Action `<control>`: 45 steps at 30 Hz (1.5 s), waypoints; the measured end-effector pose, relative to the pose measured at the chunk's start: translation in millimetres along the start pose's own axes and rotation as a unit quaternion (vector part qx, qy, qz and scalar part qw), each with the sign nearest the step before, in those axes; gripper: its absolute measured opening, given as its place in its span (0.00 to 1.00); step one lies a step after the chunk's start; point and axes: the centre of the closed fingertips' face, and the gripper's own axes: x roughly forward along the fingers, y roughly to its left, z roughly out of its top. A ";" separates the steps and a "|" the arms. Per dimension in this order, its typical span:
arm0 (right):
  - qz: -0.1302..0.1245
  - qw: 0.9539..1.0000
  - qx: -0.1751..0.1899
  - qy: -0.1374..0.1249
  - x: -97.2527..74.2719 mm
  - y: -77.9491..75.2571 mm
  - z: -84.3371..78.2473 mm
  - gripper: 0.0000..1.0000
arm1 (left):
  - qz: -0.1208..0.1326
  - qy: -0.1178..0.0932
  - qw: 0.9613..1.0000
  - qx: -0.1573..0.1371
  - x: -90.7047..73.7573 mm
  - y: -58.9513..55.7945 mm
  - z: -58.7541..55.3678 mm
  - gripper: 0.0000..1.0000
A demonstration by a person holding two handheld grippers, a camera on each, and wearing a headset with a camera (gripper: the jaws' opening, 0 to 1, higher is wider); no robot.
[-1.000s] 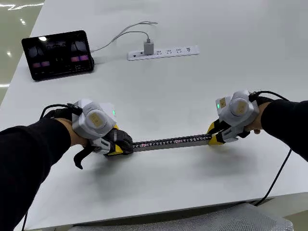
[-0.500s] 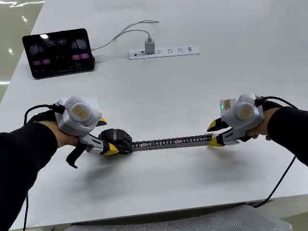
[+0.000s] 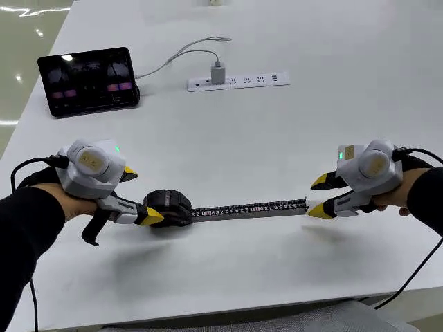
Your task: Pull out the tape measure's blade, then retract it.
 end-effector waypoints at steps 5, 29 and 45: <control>-0.022 0.999 0.034 -0.022 -15.4 -0.2 -4.7 0.37 | 0.013 -0.026 0.999 -0.046 -8.1 3.0 -3.2 0.73; -0.111 0.980 0.140 -0.087 -65.9 13.0 -46.1 0.56 | 0.088 -0.082 0.983 -0.137 -62.1 8.5 -62.3 0.99; -0.138 0.972 0.158 -0.111 -85.6 21.6 -65.2 0.90 | 0.117 -0.106 0.977 -0.140 -86.8 7.8 -73.0 0.99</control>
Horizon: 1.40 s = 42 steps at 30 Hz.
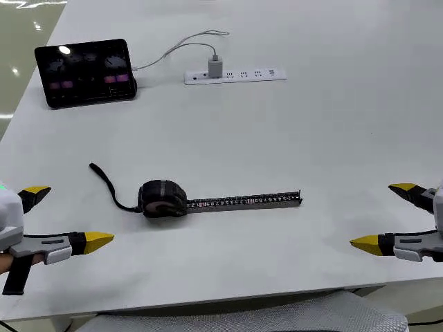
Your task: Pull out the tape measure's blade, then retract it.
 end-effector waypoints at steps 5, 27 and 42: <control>-0.005 1.000 0.006 0.000 -3.5 -2.8 -3.6 0.95 | -0.002 0.000 1.000 -0.002 -3.3 -2.7 -5.6 0.99; 0.002 0.998 0.065 0.003 -14.8 -4.3 -6.0 0.99 | -0.012 0.001 1.000 -0.014 -6.7 -10.3 -5.7 0.99; 0.017 1.000 0.007 0.023 -11.2 0.6 -8.4 0.99 | -0.003 -0.009 1.000 -0.017 -7.8 -10.8 1.0 0.99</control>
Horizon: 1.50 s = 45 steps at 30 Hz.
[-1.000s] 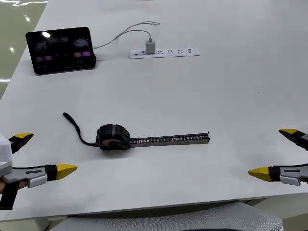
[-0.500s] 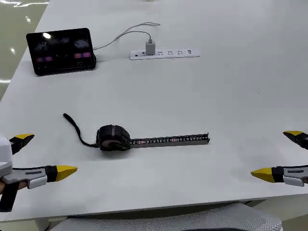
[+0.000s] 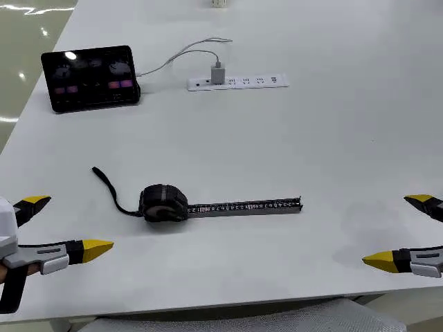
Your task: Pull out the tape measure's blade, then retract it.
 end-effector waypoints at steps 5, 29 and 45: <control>0.001 1.000 -0.014 0.009 2.8 -1.9 2.8 0.99 | 0.003 0.004 1.000 0.005 2.1 -3.8 1.8 0.99; 0.063 0.991 -0.104 0.061 34.9 -3.4 28.9 0.99 | 0.014 0.009 1.000 0.003 55.0 -41.5 30.3 0.99; 0.090 0.977 -0.178 0.082 64.8 -12.0 51.1 0.99 | 0.026 -0.010 0.999 -0.017 85.4 -73.3 47.9 0.99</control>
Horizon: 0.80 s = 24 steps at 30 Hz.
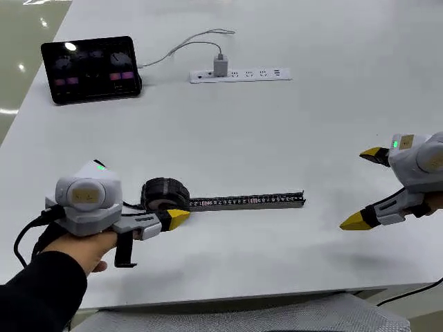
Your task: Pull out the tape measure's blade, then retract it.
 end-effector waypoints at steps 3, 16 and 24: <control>0.009 1.000 -0.010 0.006 6.9 0.9 3.2 0.99 | 0.000 -0.004 1.000 -0.007 4.1 -3.9 3.0 0.99; 0.053 0.998 -0.042 0.016 38.5 4.8 21.3 0.99 | 0.033 -0.023 0.998 -0.040 29.8 -18.6 6.1 0.99; 0.071 0.996 -0.050 0.026 54.5 10.4 27.0 0.99 | 0.064 -0.032 0.996 -0.046 33.5 -16.4 1.9 0.99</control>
